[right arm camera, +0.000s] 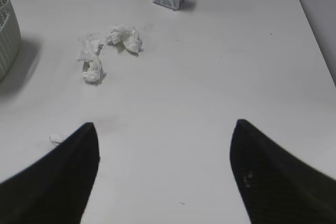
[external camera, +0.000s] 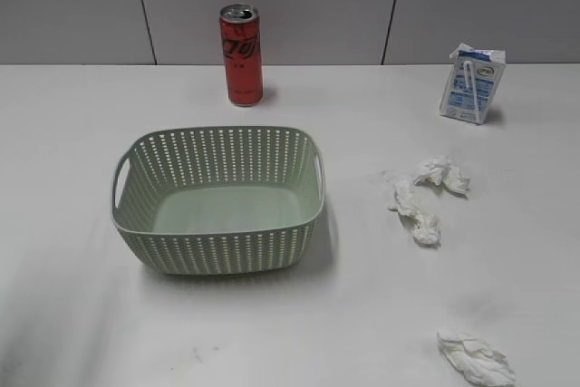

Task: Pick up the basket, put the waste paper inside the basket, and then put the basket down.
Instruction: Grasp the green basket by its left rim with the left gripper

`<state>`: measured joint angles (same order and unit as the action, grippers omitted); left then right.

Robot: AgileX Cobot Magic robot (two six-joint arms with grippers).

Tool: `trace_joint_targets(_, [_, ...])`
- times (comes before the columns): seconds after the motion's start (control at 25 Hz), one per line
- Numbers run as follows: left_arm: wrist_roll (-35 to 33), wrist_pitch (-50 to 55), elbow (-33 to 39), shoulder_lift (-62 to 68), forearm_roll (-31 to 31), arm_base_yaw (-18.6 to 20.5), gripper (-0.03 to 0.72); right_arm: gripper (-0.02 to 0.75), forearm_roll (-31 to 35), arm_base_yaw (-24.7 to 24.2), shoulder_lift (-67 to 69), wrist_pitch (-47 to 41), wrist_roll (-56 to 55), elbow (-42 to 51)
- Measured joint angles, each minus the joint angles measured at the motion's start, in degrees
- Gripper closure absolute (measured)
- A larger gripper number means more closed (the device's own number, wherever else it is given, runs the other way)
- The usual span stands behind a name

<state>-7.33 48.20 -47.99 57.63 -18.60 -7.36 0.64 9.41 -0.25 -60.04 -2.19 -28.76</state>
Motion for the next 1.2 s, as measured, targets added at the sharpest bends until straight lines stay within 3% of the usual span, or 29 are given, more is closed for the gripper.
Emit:
trace_joint_targets(0.16, [3.1, 3.4, -8.9, 14.4, 3.7, -5.2, 0.106, 0.151, 0.0, 0.0, 0.0, 0.0, 0.0, 0.0])
trace_joint_targets(0.32, [12.7, 6.5, -17.2, 26.5, 15.0, -11.3, 0.113, 0.151, 0.0, 0.0, 0.0, 0.0, 0.0, 0.0])
trace_joint_targets(0.52, [17.8, 7.4, -24.2, 39.0, 17.4, -16.4, 0.116, 0.152, 0.0, 0.0, 0.0, 0.0, 0.0, 0.0])
trace_joint_targets(1.0, [20.9, 6.0, -26.8, 53.9, 15.6, -16.7, 0.127, 0.154, 0.0, 0.0, 0.0, 0.0, 0.0, 0.0])
trace_joint_targets(1.2, [21.0, 5.7, -26.9, 55.7, 14.4, -16.7, 0.237, 0.154, 0.0, 0.0, 0.0, 0.0, 0.0, 0.0])
